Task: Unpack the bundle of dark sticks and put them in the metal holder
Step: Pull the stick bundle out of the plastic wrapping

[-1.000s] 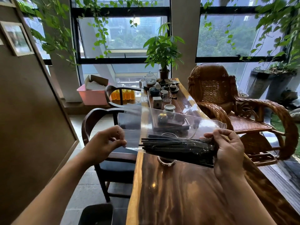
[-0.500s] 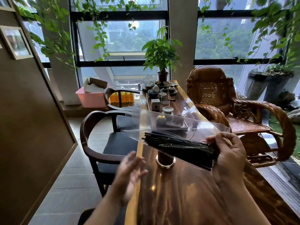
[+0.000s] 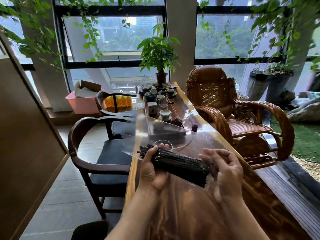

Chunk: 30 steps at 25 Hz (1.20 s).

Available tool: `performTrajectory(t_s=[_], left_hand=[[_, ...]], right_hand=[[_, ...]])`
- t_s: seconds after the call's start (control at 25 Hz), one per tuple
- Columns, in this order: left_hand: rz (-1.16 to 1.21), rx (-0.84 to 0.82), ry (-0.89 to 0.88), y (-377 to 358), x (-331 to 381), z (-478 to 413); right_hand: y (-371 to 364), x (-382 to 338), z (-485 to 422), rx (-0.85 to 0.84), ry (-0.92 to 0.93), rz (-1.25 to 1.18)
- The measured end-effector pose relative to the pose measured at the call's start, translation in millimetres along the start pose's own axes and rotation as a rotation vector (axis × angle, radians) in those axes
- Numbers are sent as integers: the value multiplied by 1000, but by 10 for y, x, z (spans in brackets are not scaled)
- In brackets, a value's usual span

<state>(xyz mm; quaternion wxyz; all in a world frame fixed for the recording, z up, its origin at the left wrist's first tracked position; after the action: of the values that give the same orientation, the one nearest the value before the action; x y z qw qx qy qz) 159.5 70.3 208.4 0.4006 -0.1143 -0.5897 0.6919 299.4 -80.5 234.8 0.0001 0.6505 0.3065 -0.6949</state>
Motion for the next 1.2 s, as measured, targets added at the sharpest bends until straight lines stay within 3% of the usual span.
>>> performTrajectory(t_s=[0.2,0.44,0.6,0.84,1.04,1.2], left_hand=[[6,78,-26,-45,-169,-92],[-15,114,-40,66,-302,-267],[-43,103,12,134,-330,-470],[27,145,169,286,-339,-845],[-91,65,326,389,-498,-1123],[-52,-57,544,422,-725,-1185]], right_hand=[[197,-40,-47,-55,74,46],[305,193,-153,-129,-65,-72],[315,293,-180,-9,26,15],[238,764,-131,67,-197,-55],[242,869,-167,308,-86,54],[206,889,-339,371,-5,112]])
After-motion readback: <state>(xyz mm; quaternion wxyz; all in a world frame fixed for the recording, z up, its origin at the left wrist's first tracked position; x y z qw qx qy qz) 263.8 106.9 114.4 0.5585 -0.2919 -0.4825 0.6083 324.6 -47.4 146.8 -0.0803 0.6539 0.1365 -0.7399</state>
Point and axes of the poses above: each hand's wrist, its own z-axis away from the middle knuckle, its own y-axis out of the back of the hand, x = y × z, the point moved 9 cm from there along -z, towards the middle knuckle, and after that the axes turned 8 degrees about x, right-handed, at the moved point
